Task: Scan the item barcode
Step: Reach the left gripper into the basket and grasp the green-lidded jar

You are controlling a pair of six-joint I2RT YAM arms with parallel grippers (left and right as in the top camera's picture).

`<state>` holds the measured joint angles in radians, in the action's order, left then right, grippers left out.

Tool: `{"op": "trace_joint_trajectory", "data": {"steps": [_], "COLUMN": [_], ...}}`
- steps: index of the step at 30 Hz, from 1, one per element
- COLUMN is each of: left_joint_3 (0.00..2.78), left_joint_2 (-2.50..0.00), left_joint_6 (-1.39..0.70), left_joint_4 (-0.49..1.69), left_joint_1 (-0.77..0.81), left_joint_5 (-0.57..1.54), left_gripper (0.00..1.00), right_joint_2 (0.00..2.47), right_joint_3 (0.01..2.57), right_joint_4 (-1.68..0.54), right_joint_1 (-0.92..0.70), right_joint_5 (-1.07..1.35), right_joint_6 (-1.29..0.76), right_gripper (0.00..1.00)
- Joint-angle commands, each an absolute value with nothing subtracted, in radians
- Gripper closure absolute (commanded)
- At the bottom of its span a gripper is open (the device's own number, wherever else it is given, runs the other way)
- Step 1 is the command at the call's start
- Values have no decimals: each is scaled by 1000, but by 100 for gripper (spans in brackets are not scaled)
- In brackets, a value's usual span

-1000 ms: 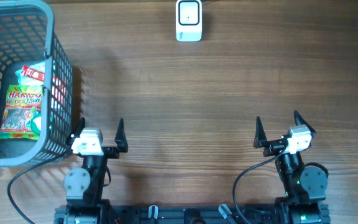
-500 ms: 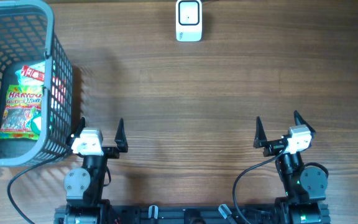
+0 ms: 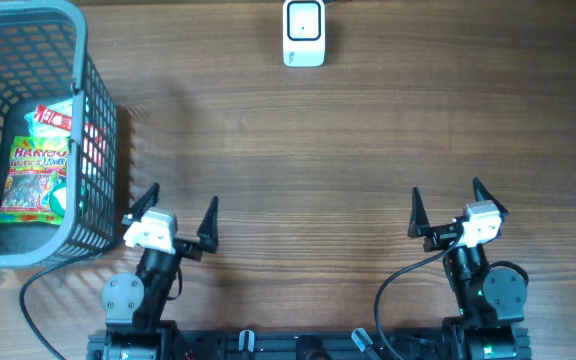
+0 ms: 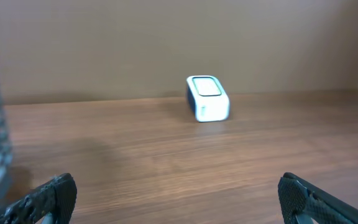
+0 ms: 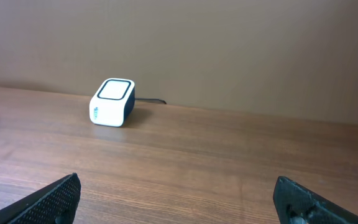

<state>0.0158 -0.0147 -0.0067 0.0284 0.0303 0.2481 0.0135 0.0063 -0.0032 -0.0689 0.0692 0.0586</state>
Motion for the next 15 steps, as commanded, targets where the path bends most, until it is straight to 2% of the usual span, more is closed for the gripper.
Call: {"op": "trace_joint_trajectory", "data": {"steps": [1, 8, 15], "left_joint_3": [55, 196, 395], "left_joint_2": [-7, -30, -282], "left_joint_6": [-86, -115, -122], "left_joint_4": [22, 94, 151], "left_joint_1": [22, 22, 22], "left_joint_5": [326, 359, 464], "left_gripper": [0, 0, 0], "right_joint_2": [12, 12, 12], "right_joint_3": [5, 5, 5], "right_joint_4": [1, 1, 1], "right_joint_1": [-74, -74, -74], "right_joint_5": [55, 55, 55], "right_joint_6": [76, 76, 76], "right_gripper": [0, 0, 1]}}
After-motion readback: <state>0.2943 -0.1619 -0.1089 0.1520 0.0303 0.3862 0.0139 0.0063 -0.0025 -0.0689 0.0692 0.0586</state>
